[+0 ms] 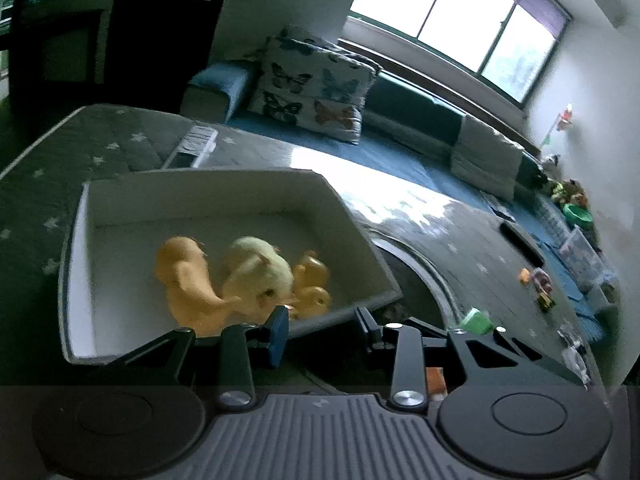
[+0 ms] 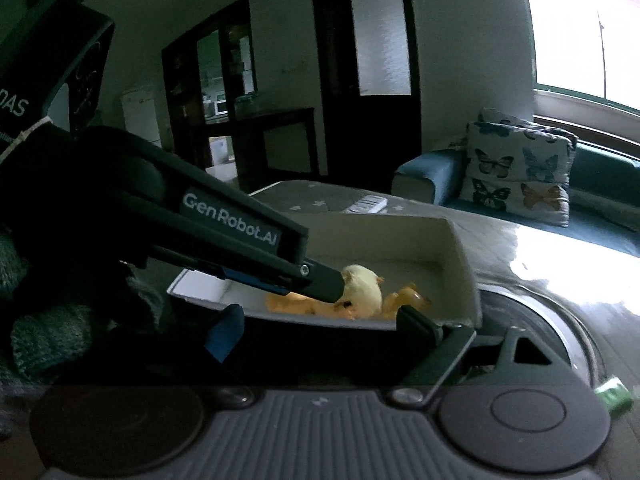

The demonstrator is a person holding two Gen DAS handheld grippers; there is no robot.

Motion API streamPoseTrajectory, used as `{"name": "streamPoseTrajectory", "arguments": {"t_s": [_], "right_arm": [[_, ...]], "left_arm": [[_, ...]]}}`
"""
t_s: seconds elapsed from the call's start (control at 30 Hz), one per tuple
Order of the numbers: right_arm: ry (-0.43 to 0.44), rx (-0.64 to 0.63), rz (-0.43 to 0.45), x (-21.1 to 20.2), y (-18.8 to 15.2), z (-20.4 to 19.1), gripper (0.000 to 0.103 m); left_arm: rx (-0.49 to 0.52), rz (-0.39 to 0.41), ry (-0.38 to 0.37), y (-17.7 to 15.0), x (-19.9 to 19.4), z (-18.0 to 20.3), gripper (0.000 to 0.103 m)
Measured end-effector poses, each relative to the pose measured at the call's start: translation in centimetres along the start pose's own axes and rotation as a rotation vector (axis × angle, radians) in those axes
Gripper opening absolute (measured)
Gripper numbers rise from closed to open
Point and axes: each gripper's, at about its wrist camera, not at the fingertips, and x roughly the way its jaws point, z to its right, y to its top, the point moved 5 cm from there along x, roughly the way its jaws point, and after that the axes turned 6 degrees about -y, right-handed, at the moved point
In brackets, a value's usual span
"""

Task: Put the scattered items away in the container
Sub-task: 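Open both grippers to release the dinosaur and withdraw from the box, then move both grippers to the orange bag toy and close on it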

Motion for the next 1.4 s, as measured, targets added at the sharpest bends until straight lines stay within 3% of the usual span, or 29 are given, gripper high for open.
{"name": "streamPoseTrajectory", "arguments": {"t_s": [0.43,0.87,1.17,1.4], "right_arm": [[-0.092,0.065,-0.04,-3.2,-3.9,3.5,0.088],[-0.222,0.123,-0.101,-2.5,-6.9,7.6,0.088],[-0.246,0.143,-0.139,-0.7,-7.9,9.4,0.081],[-0.231,0.154,-0.156,0.3,-8.3,9.9,0.07]], "left_arm": [[0.031,-0.08,-0.059,-3.5,2.1,3.4,0.038],[0.014,-0.148,-0.108,-4.4,5.8,4.9,0.038],[-0.013,-0.198,-0.137,-4.5,8.8,5.4,0.038],[-0.02,-0.243,-0.188,-4.7,10.8,6.1,0.038]]}}
